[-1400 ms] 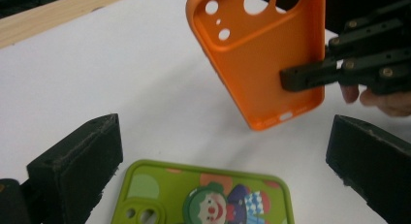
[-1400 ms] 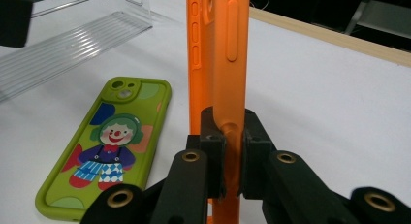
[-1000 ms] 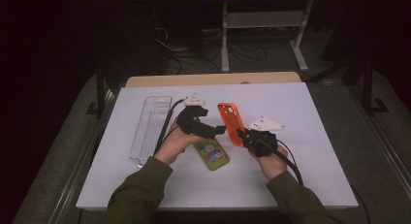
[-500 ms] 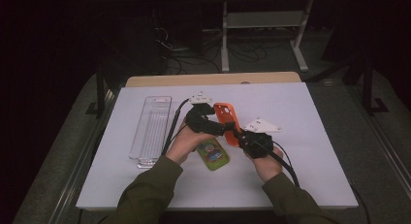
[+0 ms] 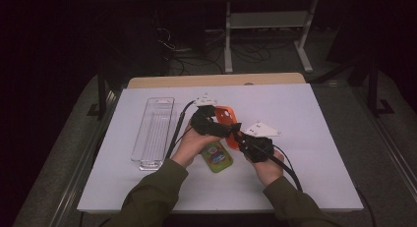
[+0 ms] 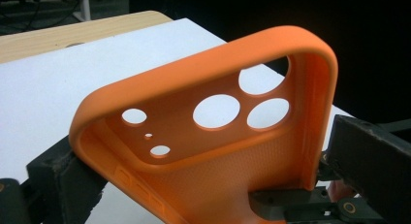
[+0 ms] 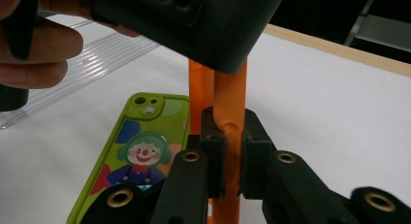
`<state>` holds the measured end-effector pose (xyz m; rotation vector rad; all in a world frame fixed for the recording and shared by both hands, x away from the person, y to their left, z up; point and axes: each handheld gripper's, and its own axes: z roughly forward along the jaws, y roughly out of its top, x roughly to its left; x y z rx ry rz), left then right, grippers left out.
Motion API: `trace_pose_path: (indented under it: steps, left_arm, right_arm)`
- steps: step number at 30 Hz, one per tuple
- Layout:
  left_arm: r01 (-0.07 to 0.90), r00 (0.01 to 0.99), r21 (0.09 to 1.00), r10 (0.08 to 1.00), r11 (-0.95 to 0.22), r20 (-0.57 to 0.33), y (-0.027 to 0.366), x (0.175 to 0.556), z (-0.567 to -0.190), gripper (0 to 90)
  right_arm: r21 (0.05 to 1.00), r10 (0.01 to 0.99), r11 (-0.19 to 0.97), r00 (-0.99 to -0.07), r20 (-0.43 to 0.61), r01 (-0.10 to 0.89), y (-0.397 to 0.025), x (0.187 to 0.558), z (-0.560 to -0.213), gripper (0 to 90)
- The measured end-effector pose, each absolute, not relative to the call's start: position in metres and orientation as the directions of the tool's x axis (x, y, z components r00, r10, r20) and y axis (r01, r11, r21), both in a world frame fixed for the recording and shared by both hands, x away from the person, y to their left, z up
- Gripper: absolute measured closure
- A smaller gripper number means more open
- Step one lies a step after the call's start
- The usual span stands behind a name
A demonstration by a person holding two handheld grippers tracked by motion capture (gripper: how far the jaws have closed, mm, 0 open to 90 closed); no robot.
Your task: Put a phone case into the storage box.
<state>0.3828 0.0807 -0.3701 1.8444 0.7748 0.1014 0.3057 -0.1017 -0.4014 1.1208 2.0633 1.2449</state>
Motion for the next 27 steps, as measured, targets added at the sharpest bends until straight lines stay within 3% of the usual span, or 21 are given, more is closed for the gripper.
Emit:
trace_pose_path:
  steps: [10,21,27]
  left_arm:
    - [0.470,0.786,0.861,0.535,-0.194,-0.309,0.0843,0.3844,-0.3724,0.0]
    - [0.477,0.774,0.865,0.543,-0.158,-0.327,0.0883,0.3833,-0.3711,13.8]
    - [0.473,0.777,0.866,0.541,-0.162,-0.323,0.0888,0.3826,-0.3707,15.2]
  right_arm:
    - [0.871,0.825,0.275,-0.565,0.004,0.407,-0.0981,0.3063,-0.4061,82.0]
    - [0.854,0.816,0.303,-0.578,-0.003,0.423,-0.0946,0.3068,-0.4105,81.9]
    - [0.854,0.814,0.313,-0.581,-0.015,0.416,-0.0950,0.3075,-0.4105,81.0]
